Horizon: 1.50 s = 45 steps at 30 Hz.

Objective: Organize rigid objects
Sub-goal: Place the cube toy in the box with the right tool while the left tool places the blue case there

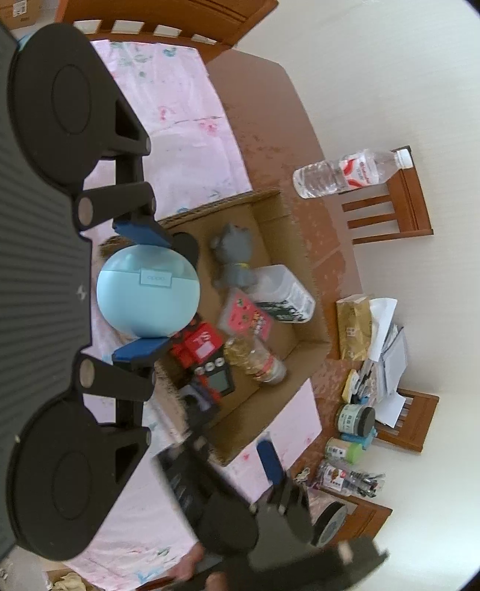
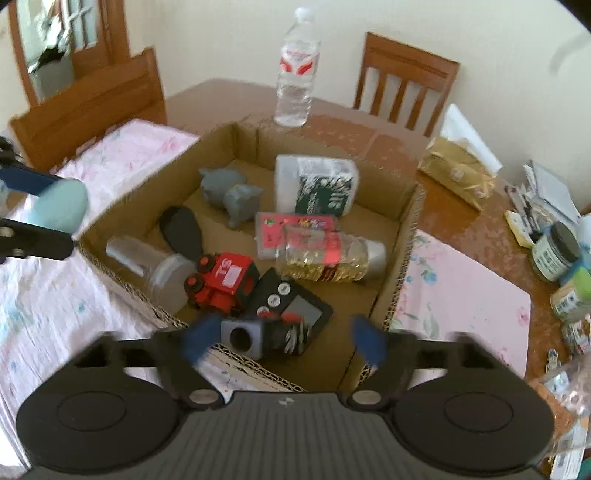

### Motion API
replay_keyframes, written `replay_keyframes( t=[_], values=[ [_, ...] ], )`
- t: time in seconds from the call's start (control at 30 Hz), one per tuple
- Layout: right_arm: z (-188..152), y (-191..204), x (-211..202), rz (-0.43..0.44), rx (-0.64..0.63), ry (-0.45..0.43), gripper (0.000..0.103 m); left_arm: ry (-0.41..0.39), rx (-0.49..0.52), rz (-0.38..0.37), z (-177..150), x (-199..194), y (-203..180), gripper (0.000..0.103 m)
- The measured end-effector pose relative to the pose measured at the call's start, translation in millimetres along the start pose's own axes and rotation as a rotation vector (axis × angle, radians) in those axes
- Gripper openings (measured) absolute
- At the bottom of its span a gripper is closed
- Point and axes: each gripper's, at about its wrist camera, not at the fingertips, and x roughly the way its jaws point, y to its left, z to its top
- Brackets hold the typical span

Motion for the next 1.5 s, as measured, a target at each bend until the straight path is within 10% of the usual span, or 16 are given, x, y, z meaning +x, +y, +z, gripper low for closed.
replay_keyframes(
  t=[0.77, 0.9, 1.5],
  values=[
    [-11, 3, -44, -0.046, 0.193, -0.036, 0.103, 0.066, 0.013, -0.041, 44, 107, -4, 0.053],
    [-11, 3, -45, -0.047, 0.200, -0.039, 0.103, -0.005, -0.012, 0.014, 49, 97, -3, 0.100],
    [-6, 7, -49, -0.118, 0.244, -0.009, 0.103, -0.203, -0.124, 0.156, 31, 5, -1, 0.103]
  ],
)
